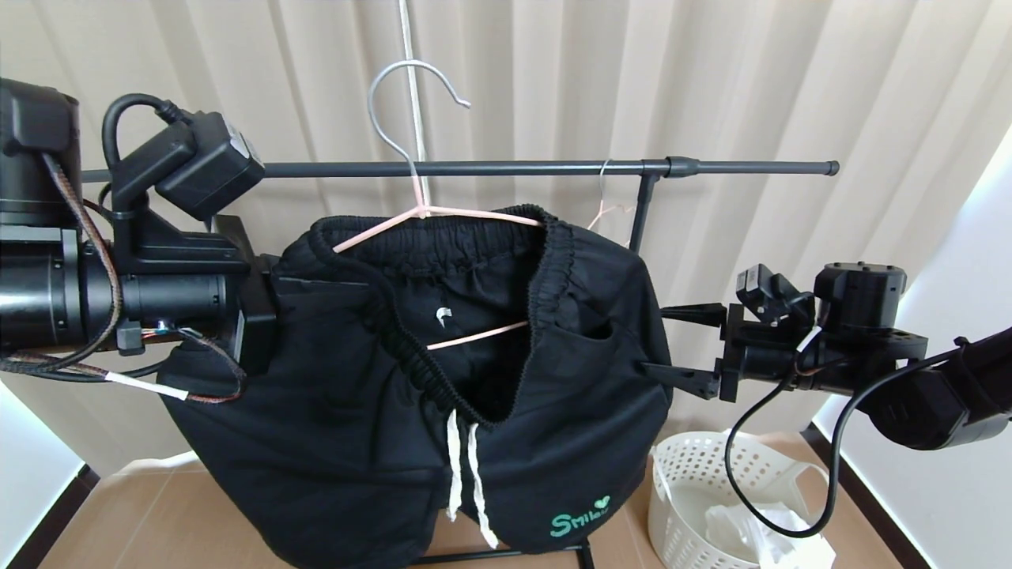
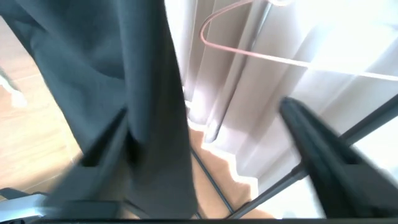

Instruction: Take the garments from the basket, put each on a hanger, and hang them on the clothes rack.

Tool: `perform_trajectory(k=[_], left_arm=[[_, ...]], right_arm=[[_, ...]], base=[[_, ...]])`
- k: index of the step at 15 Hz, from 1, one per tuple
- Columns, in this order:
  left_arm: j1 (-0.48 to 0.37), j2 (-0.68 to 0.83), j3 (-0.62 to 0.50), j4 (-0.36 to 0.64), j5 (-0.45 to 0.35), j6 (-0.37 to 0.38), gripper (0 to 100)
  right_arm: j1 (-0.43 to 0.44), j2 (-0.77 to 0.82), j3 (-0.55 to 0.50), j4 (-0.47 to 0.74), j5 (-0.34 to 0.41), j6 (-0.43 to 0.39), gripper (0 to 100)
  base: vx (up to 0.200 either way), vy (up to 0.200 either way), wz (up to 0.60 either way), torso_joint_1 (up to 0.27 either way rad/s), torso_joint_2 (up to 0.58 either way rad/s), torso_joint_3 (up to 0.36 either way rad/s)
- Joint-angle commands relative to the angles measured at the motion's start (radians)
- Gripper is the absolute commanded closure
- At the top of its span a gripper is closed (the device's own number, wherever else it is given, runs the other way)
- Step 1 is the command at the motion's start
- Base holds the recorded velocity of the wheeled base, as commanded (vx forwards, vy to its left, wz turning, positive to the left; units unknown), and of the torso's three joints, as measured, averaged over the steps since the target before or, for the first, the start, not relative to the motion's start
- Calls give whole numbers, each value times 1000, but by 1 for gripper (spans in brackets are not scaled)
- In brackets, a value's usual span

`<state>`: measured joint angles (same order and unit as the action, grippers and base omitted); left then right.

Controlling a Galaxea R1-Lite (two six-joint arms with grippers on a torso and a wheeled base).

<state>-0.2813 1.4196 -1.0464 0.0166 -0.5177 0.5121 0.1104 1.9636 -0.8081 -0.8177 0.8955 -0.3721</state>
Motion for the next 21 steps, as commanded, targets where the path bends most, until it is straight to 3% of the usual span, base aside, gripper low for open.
perform_trajectory(k=[1,3,6,8,11,18,21], left_arm=[[37,59,14,-10,5,0,100],[60,127,34,-14,62,9,100],[54,210,80,-23,211,14,100],[53,245,103,-70,234,12,100],[53,318,120,-144,343,14,100],[59,387,108,-187,406,-1,100],[59,483,74,-345,406,-103,100]], right_arm=[[0,-32,6,-1,2,-1,0],[2,-61,17,-1,2,-1,0],[2,-72,21,-3,-1,-2,0],[2,-72,21,-3,-3,-2,0],[2,-72,21,-1,-3,-2,0],[2,-71,21,-1,-4,-2,0],[3,-69,21,-1,-4,-2,0]], base=[[0,0,0,0,0,0],[0,0,0,0,0,0],[0,0,0,0,0,0],[0,0,0,0,0,0],[0,0,0,0,0,0],[0,0,0,0,0,0],[0,0,0,0,0,0]])
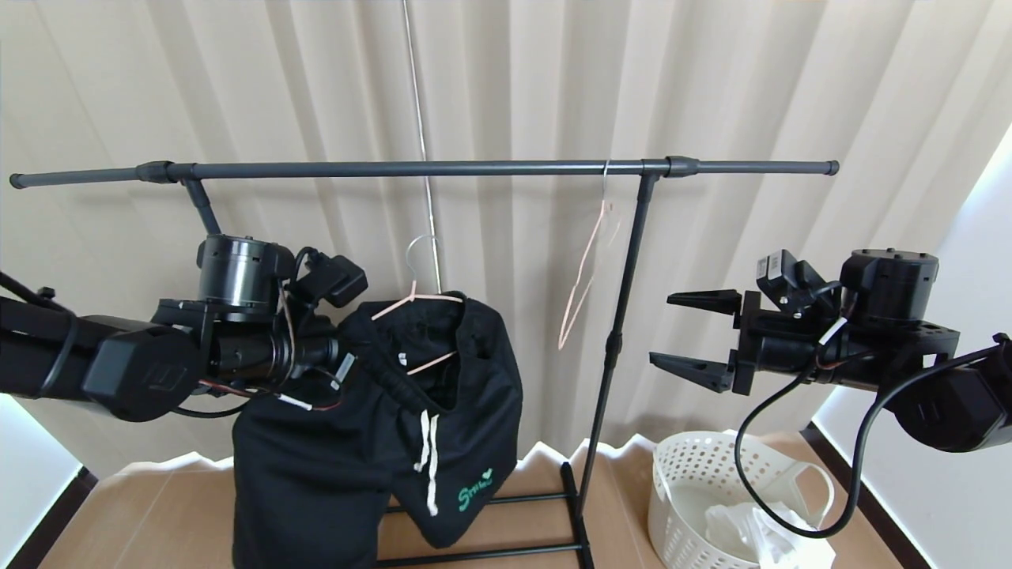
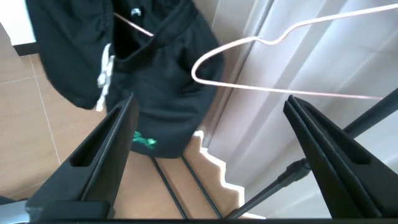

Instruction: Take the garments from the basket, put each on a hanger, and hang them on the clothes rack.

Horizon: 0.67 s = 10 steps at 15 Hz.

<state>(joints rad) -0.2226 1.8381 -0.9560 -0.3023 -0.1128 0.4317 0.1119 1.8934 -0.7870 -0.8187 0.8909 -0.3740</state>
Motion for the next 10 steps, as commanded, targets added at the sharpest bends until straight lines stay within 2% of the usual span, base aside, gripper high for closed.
perform_trajectory(k=[1,2,3,6,10], left_arm=[[2,93,-32,-87,1,-42,100],[3,142,-67,-159,5,-62,100],[5,176,-115,-179,10,-79,100],[-4,247,-262,-181,91,-149,100],[-15,267,-359,-184,84,-257,100]], right_arm=[[0,1,0,0,0,0,0],[0,3,0,0,0,0,0],[0,4,0,0,0,0,0],[0,3,0,0,0,0,0],[0,3,-1,0,0,0,0]], base=[[0,0,0,0,0,0],[0,0,0,0,0,0],[0,0,0,0,0,0],[0,0,0,0,0,0],[0,0,0,0,0,0]])
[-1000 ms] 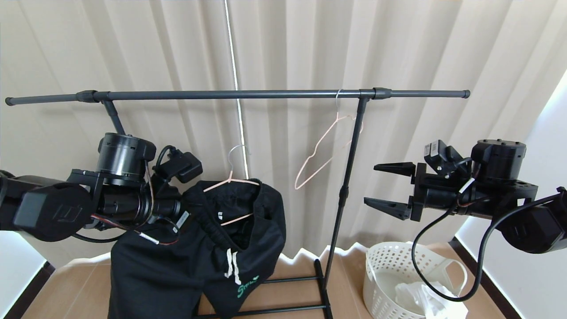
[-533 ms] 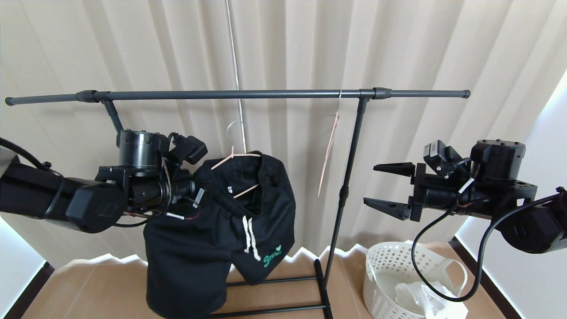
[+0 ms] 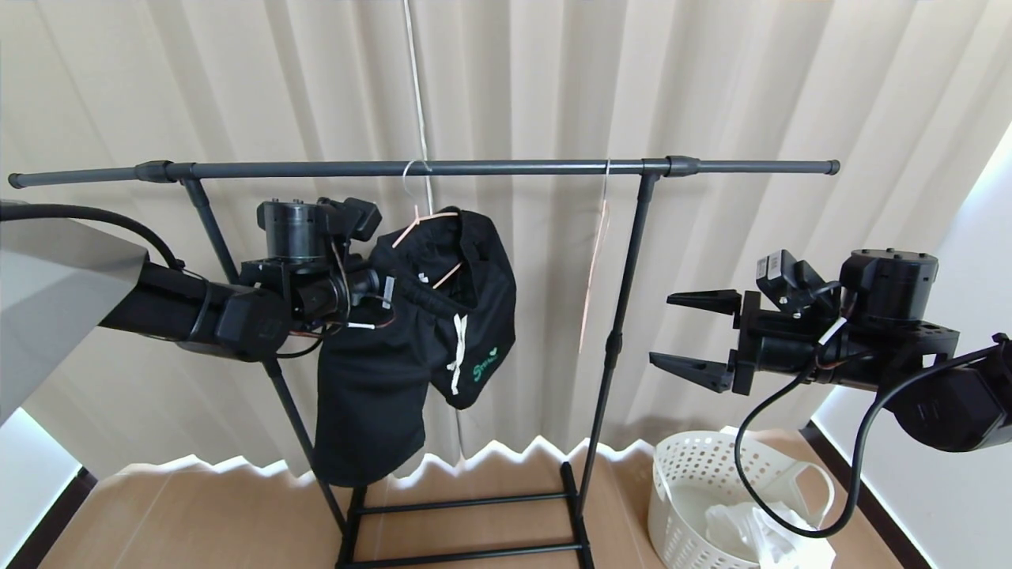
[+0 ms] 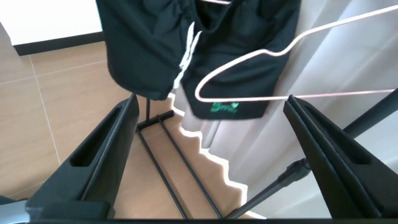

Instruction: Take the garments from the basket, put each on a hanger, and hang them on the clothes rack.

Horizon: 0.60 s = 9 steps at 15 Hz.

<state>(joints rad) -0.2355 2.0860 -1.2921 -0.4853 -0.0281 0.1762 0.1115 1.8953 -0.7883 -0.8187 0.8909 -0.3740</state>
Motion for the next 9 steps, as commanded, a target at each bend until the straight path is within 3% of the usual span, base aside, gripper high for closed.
perform_trajectory(k=[1,4,9], left_arm=[[-7,26,-56,1,-1,-18,100],[-19,63,-116,1,2,-83,100],[-18,138,-202,2,8,-87,100]], right_arm=[[0,2,-2,0,0,0,0],[0,4,-2,0,0,0,0],[0,5,0,0,0,0,0]], base=[[0,0,0,0,0,0],[0,0,0,0,0,0],[0,0,0,0,0,0]])
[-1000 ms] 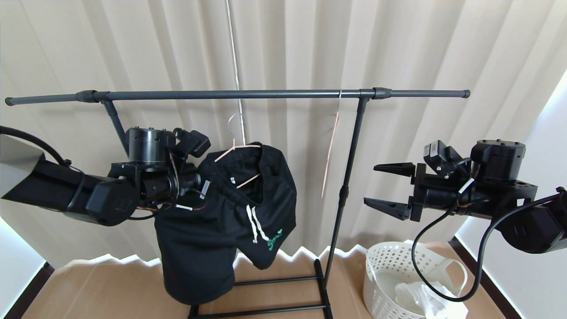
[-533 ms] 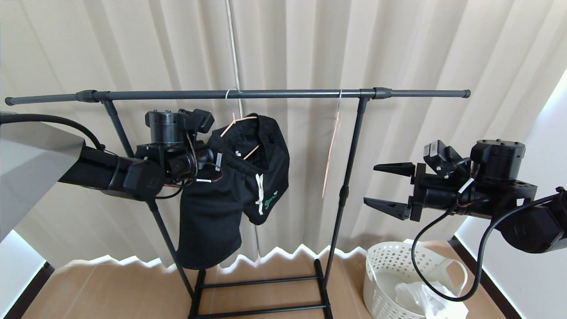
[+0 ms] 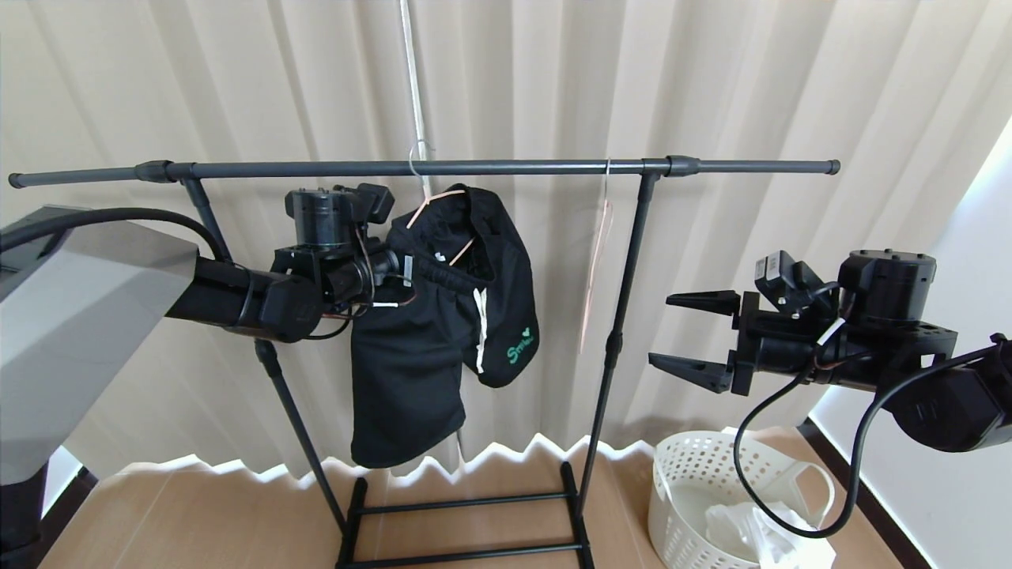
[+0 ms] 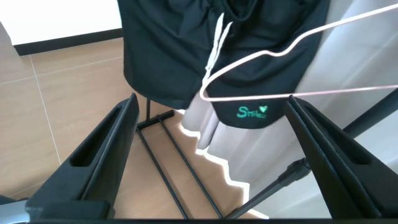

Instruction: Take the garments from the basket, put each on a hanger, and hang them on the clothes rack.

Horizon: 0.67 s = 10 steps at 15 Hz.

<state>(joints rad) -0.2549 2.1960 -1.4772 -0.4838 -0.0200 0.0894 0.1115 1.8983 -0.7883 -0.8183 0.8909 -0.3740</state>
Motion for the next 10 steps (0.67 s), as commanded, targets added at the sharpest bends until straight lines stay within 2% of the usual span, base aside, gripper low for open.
perform_trajectory(k=[1,10], left_arm=[[0,41,-21,1,0,0,100],[0,88,-84,1,-1,-30,100]], right_arm=[[0,2,0,-1,0,0,0],[0,7,-2,-1,-13,0,0]], base=[[0,0,0,0,0,0],[0,0,0,0,0,0]])
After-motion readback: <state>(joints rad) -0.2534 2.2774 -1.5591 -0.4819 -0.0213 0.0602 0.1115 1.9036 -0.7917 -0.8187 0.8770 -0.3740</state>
